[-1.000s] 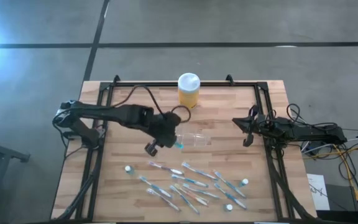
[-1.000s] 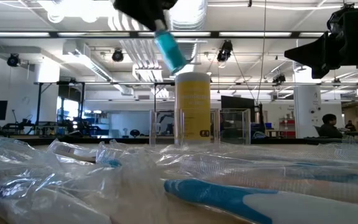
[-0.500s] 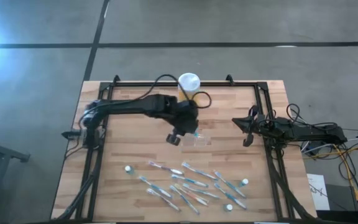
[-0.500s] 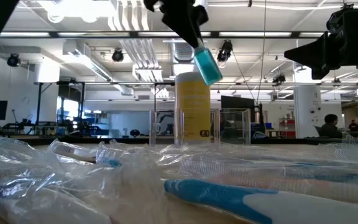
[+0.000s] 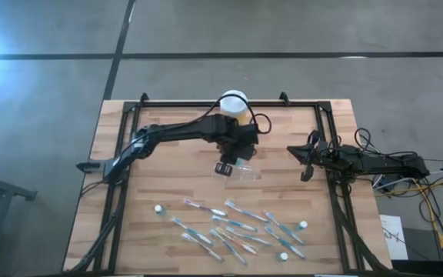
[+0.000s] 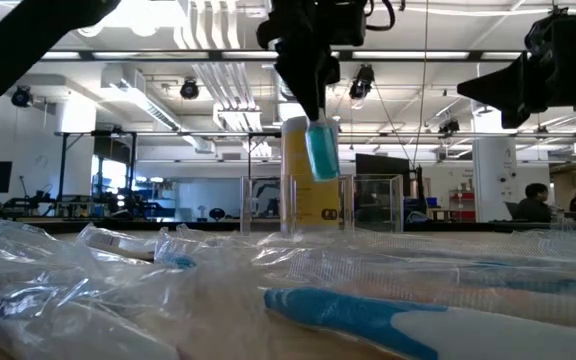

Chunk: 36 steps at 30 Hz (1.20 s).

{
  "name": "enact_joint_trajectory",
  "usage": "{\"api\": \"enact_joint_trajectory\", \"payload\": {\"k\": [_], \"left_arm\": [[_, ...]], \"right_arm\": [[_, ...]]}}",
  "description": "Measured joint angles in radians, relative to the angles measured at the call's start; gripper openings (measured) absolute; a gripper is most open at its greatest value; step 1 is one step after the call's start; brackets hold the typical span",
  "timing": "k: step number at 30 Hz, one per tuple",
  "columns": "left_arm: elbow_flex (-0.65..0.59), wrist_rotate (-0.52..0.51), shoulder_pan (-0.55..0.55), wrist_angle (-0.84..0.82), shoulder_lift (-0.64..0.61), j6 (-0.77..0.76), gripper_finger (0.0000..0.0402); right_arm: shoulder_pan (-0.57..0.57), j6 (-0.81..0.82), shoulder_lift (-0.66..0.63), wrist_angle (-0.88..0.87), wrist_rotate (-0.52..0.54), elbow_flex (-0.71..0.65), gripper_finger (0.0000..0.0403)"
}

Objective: Pick & Place toothbrushing station
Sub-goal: Put the mouthwash bottle into the transparent organizer

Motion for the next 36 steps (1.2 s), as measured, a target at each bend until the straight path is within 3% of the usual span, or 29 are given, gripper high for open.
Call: {"api": "enact_joint_trajectory", "payload": {"k": [14,36], "left_arm": [[-0.102,-0.014,0.018,-0.01,-0.008,-0.012,0.0101],[-0.277,-0.062,0.051,0.12,-0.008,-0.022,0.0101]], "right_arm": [[0.0,0.002,0.0,0.002,0.0,0.0,0.0008],[0.0,0.001,0.0,0.003,0.0,0.0,0.0008]]}}
